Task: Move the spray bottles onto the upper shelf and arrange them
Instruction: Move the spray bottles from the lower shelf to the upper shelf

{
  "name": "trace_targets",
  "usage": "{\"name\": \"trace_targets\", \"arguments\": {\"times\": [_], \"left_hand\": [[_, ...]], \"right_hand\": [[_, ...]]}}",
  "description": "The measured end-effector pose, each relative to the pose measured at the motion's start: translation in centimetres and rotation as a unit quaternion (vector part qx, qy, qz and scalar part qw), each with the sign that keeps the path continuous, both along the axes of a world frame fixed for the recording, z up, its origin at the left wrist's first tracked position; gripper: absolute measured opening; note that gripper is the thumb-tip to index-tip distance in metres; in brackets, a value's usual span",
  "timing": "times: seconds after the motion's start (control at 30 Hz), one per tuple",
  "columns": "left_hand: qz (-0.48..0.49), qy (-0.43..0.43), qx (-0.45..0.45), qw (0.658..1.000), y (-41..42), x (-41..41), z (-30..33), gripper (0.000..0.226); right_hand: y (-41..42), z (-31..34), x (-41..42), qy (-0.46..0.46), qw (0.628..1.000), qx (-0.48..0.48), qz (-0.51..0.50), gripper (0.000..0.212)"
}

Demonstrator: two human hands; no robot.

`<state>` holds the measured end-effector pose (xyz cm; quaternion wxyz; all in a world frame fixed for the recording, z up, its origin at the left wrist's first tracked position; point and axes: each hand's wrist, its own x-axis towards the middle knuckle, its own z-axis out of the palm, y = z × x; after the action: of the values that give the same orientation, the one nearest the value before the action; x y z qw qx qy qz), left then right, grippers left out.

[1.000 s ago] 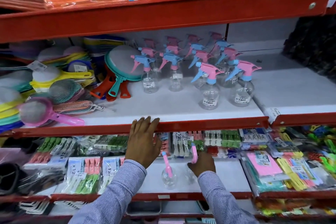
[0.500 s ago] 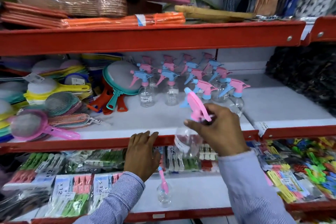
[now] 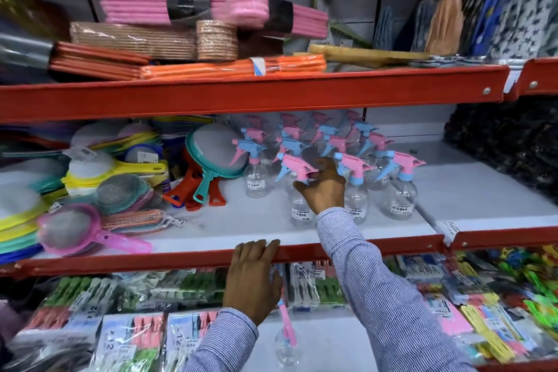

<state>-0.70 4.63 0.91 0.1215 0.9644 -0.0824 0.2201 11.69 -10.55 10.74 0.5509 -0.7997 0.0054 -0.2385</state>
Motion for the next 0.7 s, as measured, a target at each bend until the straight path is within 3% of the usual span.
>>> {"name": "trace_targets", "arguments": {"times": [0.2, 0.47, 0.6, 0.7], "left_hand": [[0.004, 0.009, 0.003, 1.0, 0.0, 0.2, -0.2, 0.06], [-0.006, -0.012, -0.005, 1.0, 0.2, 0.3, -0.3, 0.06], [0.019, -0.014, -0.028, 0.999, 2.3, 0.5, -0.2, 0.057], [0.072, -0.022, -0.037, 0.996, 5.6, 0.4, -0.2, 0.049]], "right_hand": [[0.0, -0.8, -0.1, -0.023, 1.0, 0.015, 0.001, 0.073], [-0.4, -0.6, -1.7, -0.028, 0.999, -0.037, 0.014, 0.083], [-1.8, -0.9, -7.2, -0.108, 0.992, -0.055, -0.023, 0.054], [-2.5, -5.5, -11.5, -0.127, 0.99, -0.057, -0.022, 0.026]]}}
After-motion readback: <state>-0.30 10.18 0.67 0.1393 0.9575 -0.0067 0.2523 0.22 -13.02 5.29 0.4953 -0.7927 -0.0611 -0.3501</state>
